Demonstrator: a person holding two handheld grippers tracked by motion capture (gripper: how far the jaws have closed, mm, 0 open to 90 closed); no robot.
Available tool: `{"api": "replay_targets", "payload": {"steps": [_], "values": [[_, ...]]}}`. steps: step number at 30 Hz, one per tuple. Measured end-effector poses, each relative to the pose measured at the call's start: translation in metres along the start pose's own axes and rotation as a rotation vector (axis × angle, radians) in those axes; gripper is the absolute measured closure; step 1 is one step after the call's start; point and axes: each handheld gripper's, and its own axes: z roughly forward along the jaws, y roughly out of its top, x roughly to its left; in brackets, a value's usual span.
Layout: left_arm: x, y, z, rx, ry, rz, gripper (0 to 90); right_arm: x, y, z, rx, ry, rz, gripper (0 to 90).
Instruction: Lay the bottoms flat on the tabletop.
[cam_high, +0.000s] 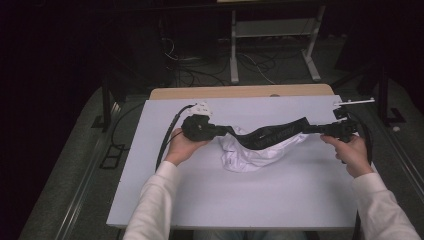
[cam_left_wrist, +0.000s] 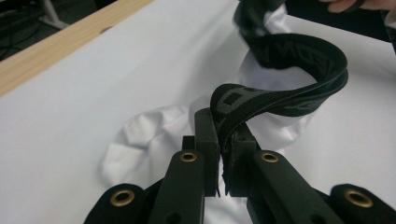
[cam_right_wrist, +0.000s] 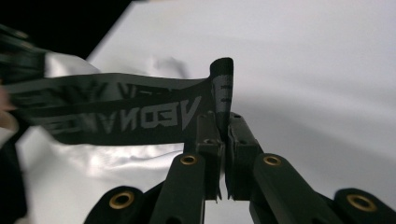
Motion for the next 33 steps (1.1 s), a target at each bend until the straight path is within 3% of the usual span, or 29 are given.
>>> {"api": "replay_targets", "payload": {"steps": [5, 8, 14, 19, 25, 29, 33], "values": [[-0.005, -0.003, -0.026, 0.013, 0.032, -0.002, 85.1, 0.018, 0.001, -0.018, -0.030, 0.060, -0.011, 84.4], [-0.007, -0.002, -0.041, 0.021, 0.041, 0.015, 85.1, 0.030, 0.000, -0.025, -0.040, 0.088, -0.048, 84.5], [-0.015, 0.004, -0.067, 0.014, 0.069, 0.037, 85.1, 0.049, 0.002, -0.036, -0.078, 0.146, -0.077, 84.5], [-0.032, 0.011, -0.091, 0.012, 0.076, 0.075, 85.1, 0.072, 0.003, -0.047, -0.093, 0.183, -0.119, 84.4], [-0.052, 0.004, -0.114, -0.039, 0.038, 0.071, 85.0, 0.098, -0.004, -0.061, -0.108, 0.219, -0.178, 84.4], [-0.060, -0.011, -0.120, -0.071, -0.009, 0.029, 85.0, 0.106, -0.014, -0.064, -0.100, 0.246, -0.187, 84.4], [-0.070, -0.020, -0.126, -0.094, -0.047, 0.014, 85.0, 0.113, -0.025, -0.068, -0.088, 0.274, -0.197, 84.4]]}}
